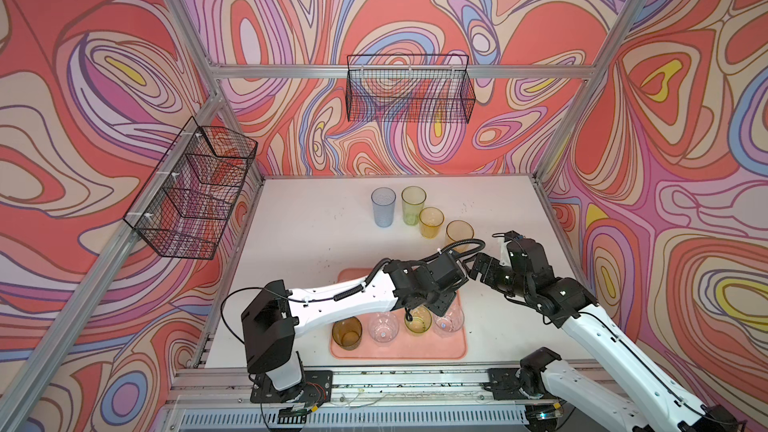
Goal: Place the glasses into the tray
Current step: 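Open and withdraw the left gripper while the right reaches toward far glasses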
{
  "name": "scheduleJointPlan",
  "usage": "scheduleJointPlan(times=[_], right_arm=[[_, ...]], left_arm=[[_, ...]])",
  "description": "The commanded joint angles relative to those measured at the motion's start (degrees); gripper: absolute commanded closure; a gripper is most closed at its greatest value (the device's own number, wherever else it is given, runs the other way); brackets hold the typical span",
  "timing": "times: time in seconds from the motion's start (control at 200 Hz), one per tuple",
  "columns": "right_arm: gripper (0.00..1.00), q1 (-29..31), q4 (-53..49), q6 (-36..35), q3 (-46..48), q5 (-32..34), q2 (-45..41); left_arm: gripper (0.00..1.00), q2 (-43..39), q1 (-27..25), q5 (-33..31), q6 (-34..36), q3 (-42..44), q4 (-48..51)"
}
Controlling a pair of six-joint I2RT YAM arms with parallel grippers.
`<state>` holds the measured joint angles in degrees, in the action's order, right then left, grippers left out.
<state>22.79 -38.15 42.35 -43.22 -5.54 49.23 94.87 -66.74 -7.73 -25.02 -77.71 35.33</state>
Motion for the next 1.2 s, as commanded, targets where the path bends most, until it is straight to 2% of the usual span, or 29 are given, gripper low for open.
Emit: scheduleJointPlan(times=[0.0, 0.23, 0.446, 0.706, 0.826, 0.982, 1.197], right_arm=[[0.02, -0.5, 0.0, 0.0, -2.4, -0.8, 1.1], [0.02, -0.4, -0.3, -0.1, -4.9, -2.1, 2.4], [0.04, -0.4, -0.5, 1.0, -7.3, -3.5, 3.9], [0.05, 0.5, 0.2, 2.2, -12.7, -5.7, 8.2], [0.05, 4.1, 0.3, 2.2, -16.4, -2.7, 11.2], [0.05, 12.5, -0.8, 2.2, -23.1, 4.6, 17.5], [0.05, 18.8, -1.6, 0.6, -32.8, 8.1, 28.5]], left_arm=[[0.21, -3.5, -0.2, -4.6, 2.6, -0.5, -0.2], [0.0, -7.9, 2.2, -5.8, 2.6, 2.9, -1.4], [0.0, -13.7, 7.1, -3.1, 1.0, 8.7, -3.5], [0.0, -20.7, 11.8, -4.8, 1.3, 14.6, -3.5], [0.0, -24.7, 13.4, -5.0, 1.2, 18.0, -4.6], [0.0, -29.1, 16.0, -4.2, 0.4, 22.2, -6.0], [0.0, -33.5, 19.6, -1.1, -1.0, 28.2, -9.1]])
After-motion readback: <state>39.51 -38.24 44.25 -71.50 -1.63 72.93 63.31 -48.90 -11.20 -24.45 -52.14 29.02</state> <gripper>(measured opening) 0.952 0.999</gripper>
